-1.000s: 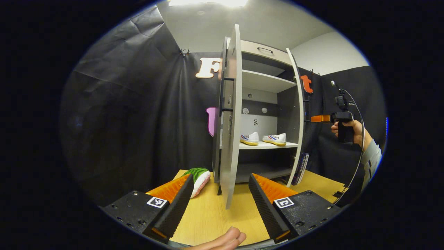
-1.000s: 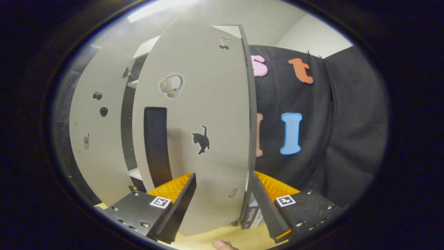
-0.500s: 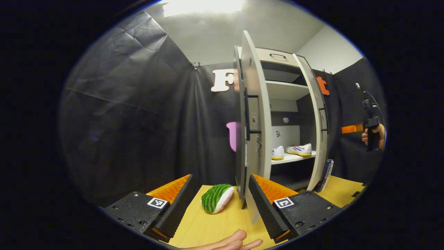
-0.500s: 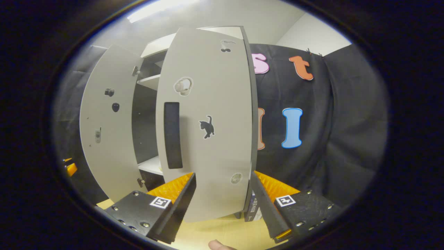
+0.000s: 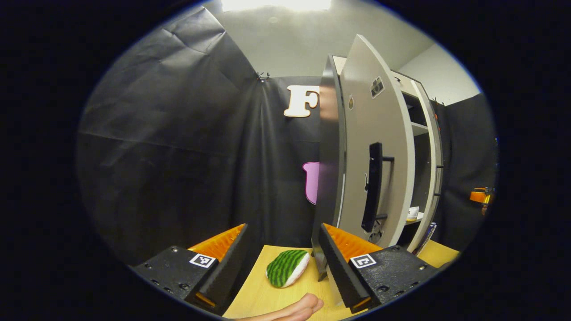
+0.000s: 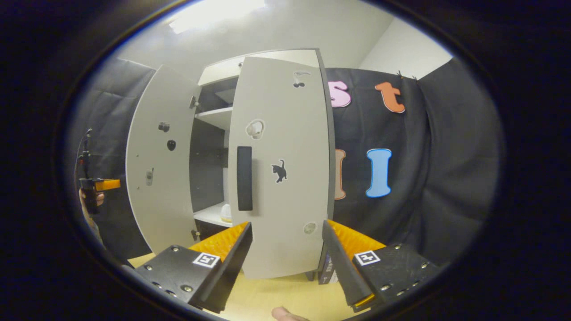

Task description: Grab one shoe with the right hand and put it into the shoe cabinet, grab the other shoe with the left hand and put it into the shoe cabinet; then close the right door with the right hand and the left door with the left hand.

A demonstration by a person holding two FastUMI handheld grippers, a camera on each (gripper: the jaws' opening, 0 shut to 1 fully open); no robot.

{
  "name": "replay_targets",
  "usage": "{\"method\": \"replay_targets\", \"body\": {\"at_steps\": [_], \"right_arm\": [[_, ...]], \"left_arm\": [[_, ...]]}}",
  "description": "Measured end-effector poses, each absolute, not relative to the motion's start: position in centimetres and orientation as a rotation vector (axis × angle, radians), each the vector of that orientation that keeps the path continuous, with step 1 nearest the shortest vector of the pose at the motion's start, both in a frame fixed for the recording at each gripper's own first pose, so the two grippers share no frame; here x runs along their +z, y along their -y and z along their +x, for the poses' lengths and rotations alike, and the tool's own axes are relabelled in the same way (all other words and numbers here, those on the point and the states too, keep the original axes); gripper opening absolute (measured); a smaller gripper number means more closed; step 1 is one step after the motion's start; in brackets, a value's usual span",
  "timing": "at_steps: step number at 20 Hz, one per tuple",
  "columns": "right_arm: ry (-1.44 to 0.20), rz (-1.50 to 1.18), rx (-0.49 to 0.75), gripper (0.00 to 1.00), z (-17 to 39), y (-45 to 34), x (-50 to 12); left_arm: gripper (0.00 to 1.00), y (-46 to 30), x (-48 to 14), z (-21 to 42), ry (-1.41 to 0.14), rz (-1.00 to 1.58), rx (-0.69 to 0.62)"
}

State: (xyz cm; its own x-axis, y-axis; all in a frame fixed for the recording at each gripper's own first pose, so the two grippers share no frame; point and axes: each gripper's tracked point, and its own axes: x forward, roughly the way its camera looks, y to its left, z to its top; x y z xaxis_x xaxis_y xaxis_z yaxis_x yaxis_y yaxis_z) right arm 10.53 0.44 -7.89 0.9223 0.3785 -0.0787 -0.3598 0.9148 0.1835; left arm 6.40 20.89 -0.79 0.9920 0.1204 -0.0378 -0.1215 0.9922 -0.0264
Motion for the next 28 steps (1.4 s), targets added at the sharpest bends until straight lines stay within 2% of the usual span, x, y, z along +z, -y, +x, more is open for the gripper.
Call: {"method": "replay_targets", "body": {"at_steps": [1, 2, 5, 7, 8, 9, 11, 12, 16, 19, 22, 25, 28], "right_arm": [[-0.114, 0.169, 0.374, 0.94, 10.0, -0.2, -7.9], [-0.113, 0.168, 0.377, 0.94, 9.2, -0.3, -7.7], [-0.063, 0.141, 0.413, 0.94, 6.5, -0.5, -6.8], [-0.042, 0.102, 0.422, 0.94, 5.0, -0.1, -7.2], [-0.048, 0.090, 0.428, 0.94, 4.1, 0.2, -7.8], [-0.054, 0.090, 0.438, 0.94, 3.3, 0.3, -8.1], [-0.049, 0.093, 0.455, 0.97, 1.6, 0.3, -8.3], [-0.044, 0.092, 0.460, 0.96, 0.9, 0.4, -8.3], [-0.033, 0.044, 0.493, 0.96, -0.9, 0.1, -9.0], [-0.058, 0.070, 0.473, 0.94, -1.4, 0.3, -9.9], [-0.114, 0.148, 0.540, 0.96, -2.7, -1.4, -10.3], [-0.109, 0.149, 0.476, 0.94, -2.5, 0.0, -10.2], [-0.128, 0.189, 0.420, 0.96, -2.0, 0.2, -10.3]], "left_arm": [[0.89, -20.7, 0.2, 7.2, -0.026, -0.036, 0.110], [0.89, -20.5, 1.1, 7.9, -0.027, -0.021, 0.103], [0.99, -19.5, 1.2, 9.1, -0.078, 0.006, 0.084], [0.89, -18.2, 1.8, 9.8, -0.075, 0.022, 0.055], [0.89, -17.5, 1.7, 10.5, -0.082, 0.029, 0.044], [0.94, -16.7, 1.4, 11.0, -0.107, 0.034, 0.032], [0.94, -15.0, 0.6, 11.2, -0.154, 0.036, 0.026], [0.87, -14.7, 0.8, 11.3, -0.156, 0.062, 0.031], [0.84, -13.3, 1.4, 11.7, -0.131, 0.142, 0.028], [0.86, -13.1, 1.2, 11.6, -0.154, 0.134, 0.049], [0.85, -12.0, 1.1, 12.3, -0.151, 0.096, 0.005], [0.85, -9.4, 0.8, 12.5, -0.154, 0.052, -0.018], [0.84, -9.1, 0.2, 13.2, -0.169, 0.020, 0.042]]}}
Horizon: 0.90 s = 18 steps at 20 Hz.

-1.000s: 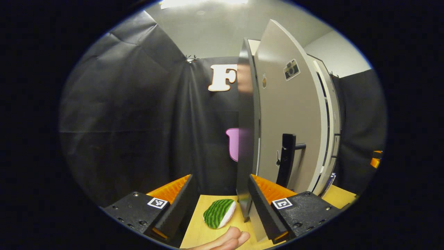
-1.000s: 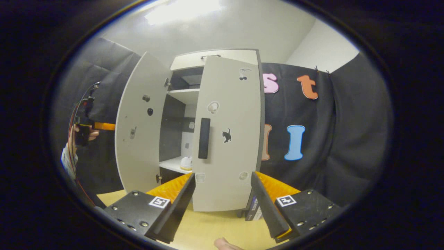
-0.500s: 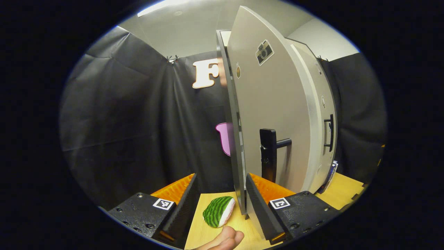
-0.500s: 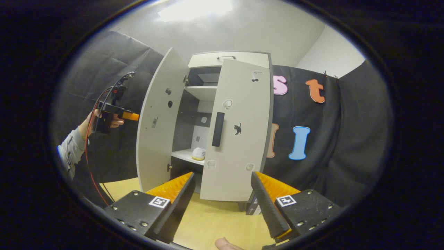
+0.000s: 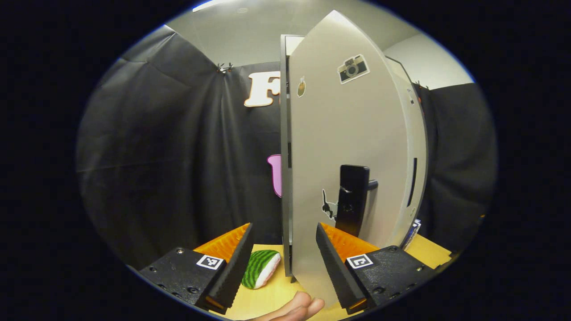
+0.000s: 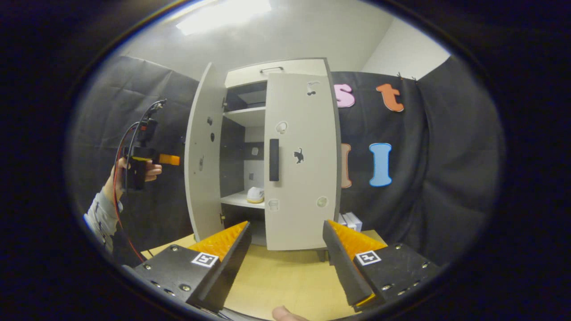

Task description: Grab one shoe with the right hand and put it into the shoe cabinet, grab the other shoe with the left hand and put it into the shoe cabinet; then close the right door with the right hand and the left door with the left hand.

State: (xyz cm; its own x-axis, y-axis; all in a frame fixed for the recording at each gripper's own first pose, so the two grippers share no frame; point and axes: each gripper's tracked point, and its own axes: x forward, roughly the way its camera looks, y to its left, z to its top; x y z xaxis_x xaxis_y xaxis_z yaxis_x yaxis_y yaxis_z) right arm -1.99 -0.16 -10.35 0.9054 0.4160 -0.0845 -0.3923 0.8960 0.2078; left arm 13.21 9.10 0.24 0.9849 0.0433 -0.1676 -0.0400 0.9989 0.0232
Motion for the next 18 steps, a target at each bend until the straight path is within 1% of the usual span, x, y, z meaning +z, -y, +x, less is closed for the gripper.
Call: {"method": "replay_targets", "body": {"at_steps": [1, 4, 9, 12, 14, 15, 16, 17, 18], "right_arm": [[-0.130, 0.190, 0.402, 0.96, -1.8, 0.4, -10.2], [-0.119, 0.169, 0.354, 0.96, -1.1, 1.4, -9.8], [-0.120, 0.159, 0.331, 0.96, -0.2, 1.5, -9.6], [-0.129, 0.162, 0.319, 0.96, 0.4, 1.1, -9.3], [-0.121, 0.178, 0.322, 0.96, 0.7, 0.6, -8.4], [-0.116, 0.183, 0.312, 0.96, 0.8, 0.6, -8.1], [-0.111, 0.182, 0.303, 0.96, 1.0, 0.7, -8.0], [-0.108, 0.179, 0.297, 0.94, 1.0, 0.7, -7.9], [-0.106, 0.176, 0.294, 0.96, 1.0, 0.7, -7.9]], "left_arm": [[0.85, -8.9, 0.1, 13.6, -0.170, 0.009, 0.053], [0.84, -8.4, -0.4, 14.3, -0.177, -0.003, 0.072], [0.86, -7.0, -0.2, 14.2, -0.139, 0.035, 0.094], [0.87, -4.4, -0.1, 15.8, -0.131, 0.009, 0.055], [0.88, -1.0, -0.6, 17.2, -0.144, 0.001, -0.020], [0.89, 0.2, -1.2, 16.3, -0.165, -0.006, -0.036], [0.87, 1.0, -1.5, 15.5, -0.166, -0.032, -0.030], [0.91, 1.8, -1.2, 14.3, -0.162, -0.048, -0.046], [0.93, 2.3, -0.7, 13.3, -0.135, -0.046, -0.069]]}}
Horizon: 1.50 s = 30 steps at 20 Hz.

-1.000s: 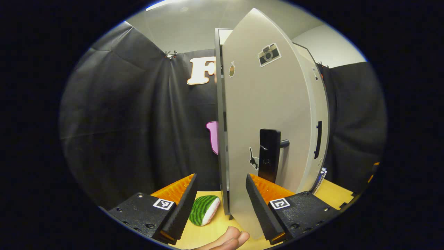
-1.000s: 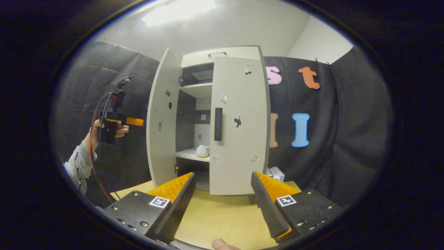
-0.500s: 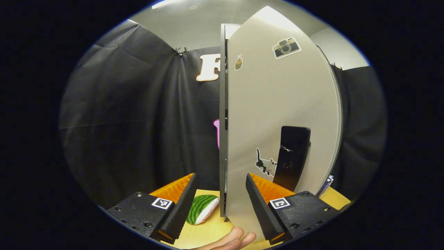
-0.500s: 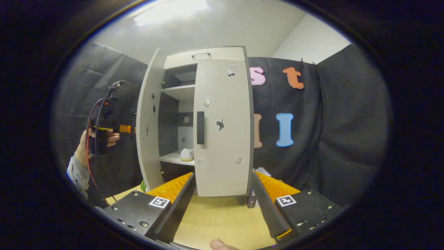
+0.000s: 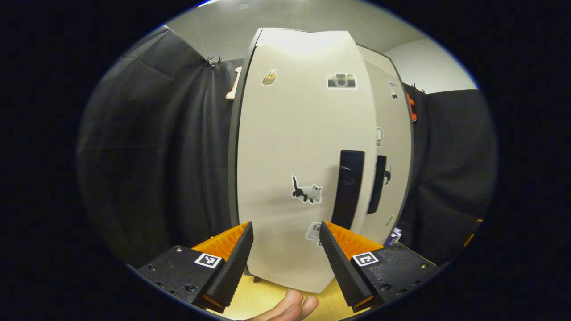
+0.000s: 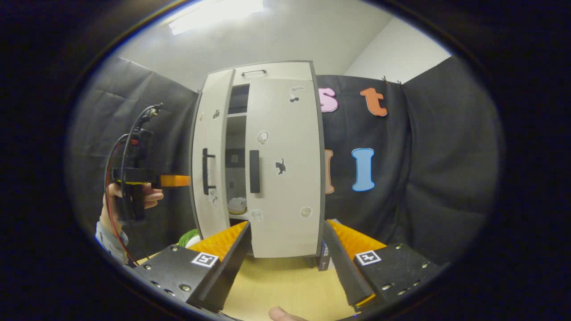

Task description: Grab one shoe with the right hand and put it into the shoe cabinet, grab the other shoe with the left hand and put it into the shoe cabinet; then close the right door with the right hand and the left door with the left hand.

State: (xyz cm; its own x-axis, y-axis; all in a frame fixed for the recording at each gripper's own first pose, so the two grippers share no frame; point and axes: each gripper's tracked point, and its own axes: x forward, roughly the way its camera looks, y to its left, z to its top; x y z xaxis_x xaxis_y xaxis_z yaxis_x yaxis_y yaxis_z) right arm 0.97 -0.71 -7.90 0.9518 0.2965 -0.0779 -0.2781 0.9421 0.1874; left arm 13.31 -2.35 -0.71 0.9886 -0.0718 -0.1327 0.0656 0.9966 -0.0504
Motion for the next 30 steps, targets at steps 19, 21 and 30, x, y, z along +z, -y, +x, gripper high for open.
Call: {"method": "replay_targets", "body": {"at_steps": [19, 21, 30], "right_arm": [[-0.087, 0.195, 0.305, 0.96, 0.6, 1.5, -7.5], [-0.087, 0.193, 0.309, 0.94, 0.9, 1.4, -7.7], [-0.056, 0.227, 0.335, 0.96, 0.1, 2.0, -6.5]], "left_arm": [[0.93, 4.3, -3.0, -1.0, -0.111, 0.037, -0.018], [0.93, 5.3, -4.2, -2.0, -0.108, 0.015, -0.022], [0.94, 4.7, -1.1, -4.9, 0.009, 0.080, 0.038]]}}
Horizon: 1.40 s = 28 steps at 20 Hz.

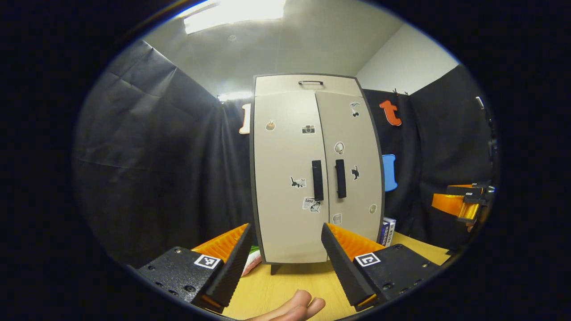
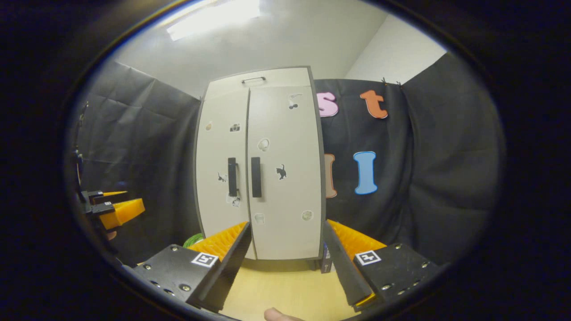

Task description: Grab one shoe with the right hand and put it into the shoe cabinet, grab the other shoe with the left hand and put it into the shoe cabinet; then close the right door with the right hand and the left door with the left hand.

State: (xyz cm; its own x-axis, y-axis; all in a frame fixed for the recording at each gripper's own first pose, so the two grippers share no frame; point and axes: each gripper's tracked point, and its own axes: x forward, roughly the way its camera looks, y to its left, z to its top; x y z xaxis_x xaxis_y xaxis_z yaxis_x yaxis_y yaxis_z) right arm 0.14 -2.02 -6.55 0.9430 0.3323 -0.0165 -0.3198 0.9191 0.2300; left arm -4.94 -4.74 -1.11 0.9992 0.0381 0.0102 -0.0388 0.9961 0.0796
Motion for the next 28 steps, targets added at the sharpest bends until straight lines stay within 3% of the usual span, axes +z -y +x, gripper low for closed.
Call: {"method": "replay_targets", "body": {"at_steps": [28], "right_arm": [[0.002, 0.151, 0.372, 0.96, -0.8, 0.7, -6.2]], "left_arm": [[0.97, 5.3, -4.3, -5.2, -0.011, -0.015, -0.017]]}}
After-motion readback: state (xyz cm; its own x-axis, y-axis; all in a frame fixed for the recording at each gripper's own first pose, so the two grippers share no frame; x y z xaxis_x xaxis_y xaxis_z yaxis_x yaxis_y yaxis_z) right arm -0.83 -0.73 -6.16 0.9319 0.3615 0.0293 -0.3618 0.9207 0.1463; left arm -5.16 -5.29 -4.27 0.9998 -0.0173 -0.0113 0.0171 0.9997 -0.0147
